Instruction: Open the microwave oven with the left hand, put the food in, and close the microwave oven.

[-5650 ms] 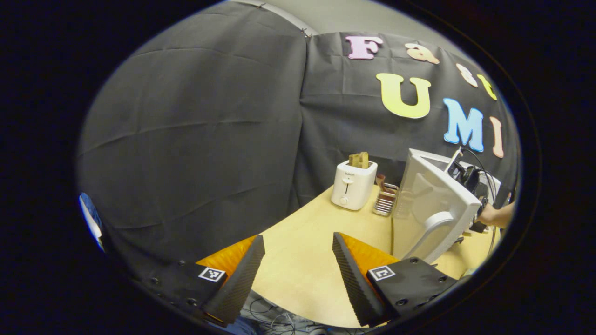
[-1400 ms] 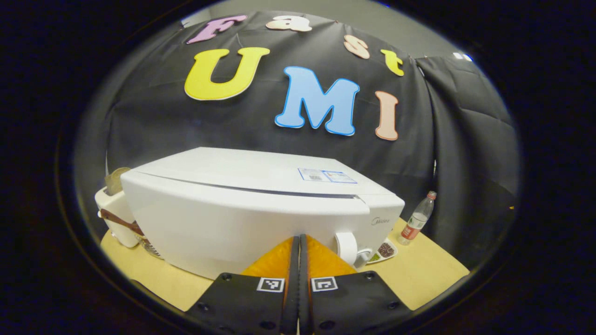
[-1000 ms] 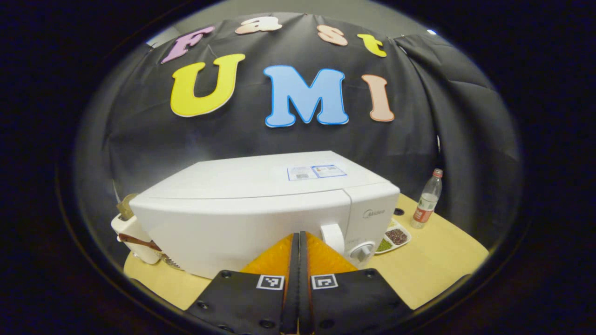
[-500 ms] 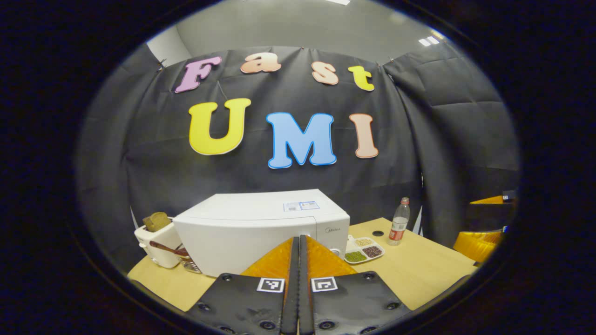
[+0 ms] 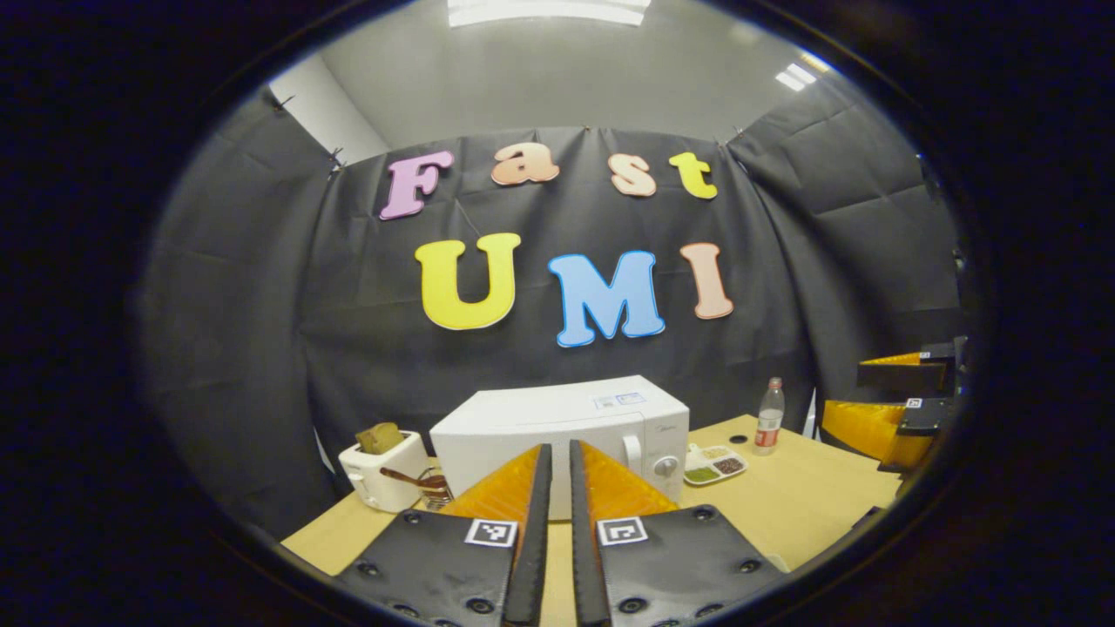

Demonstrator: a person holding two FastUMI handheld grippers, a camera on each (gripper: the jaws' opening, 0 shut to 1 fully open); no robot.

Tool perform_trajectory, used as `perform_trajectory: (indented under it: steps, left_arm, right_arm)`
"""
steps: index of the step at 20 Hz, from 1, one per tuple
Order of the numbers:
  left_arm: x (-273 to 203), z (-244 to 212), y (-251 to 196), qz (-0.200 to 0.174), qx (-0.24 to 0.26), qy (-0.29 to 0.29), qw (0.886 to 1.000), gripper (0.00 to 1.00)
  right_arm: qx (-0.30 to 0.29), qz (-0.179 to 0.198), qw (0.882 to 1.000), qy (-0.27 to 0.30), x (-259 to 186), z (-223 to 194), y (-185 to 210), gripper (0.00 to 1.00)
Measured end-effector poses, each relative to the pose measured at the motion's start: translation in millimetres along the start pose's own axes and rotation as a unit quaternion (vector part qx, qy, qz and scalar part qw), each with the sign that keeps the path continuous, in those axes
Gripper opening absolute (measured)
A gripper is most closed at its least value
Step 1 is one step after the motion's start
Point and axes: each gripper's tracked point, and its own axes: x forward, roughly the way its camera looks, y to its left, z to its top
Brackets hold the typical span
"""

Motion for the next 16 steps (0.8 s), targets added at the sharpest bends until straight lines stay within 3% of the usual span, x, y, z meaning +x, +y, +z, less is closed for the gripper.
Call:
perform_trajectory:
  steps: [7, 15, 16]
  left_arm:
    - [-45, -14, 17, 0.008, -0.019, 0.003, 1.000, 0.97]
    - [-57, -5, 41, 0.030, -0.028, -0.014, 0.999, 0.93]
    - [-60, -4, 46, 0.035, -0.027, -0.014, 0.999, 0.96]
  right_arm:
    - [0.008, -0.001, 1.000, -0.006, -22, 6, 24, 0.97]
    - [0.007, -0.003, 1.000, -0.029, -32, 24, 33, 0.97]
    - [0.007, -0.002, 1.000, -0.030, -33, 24, 34, 0.97]
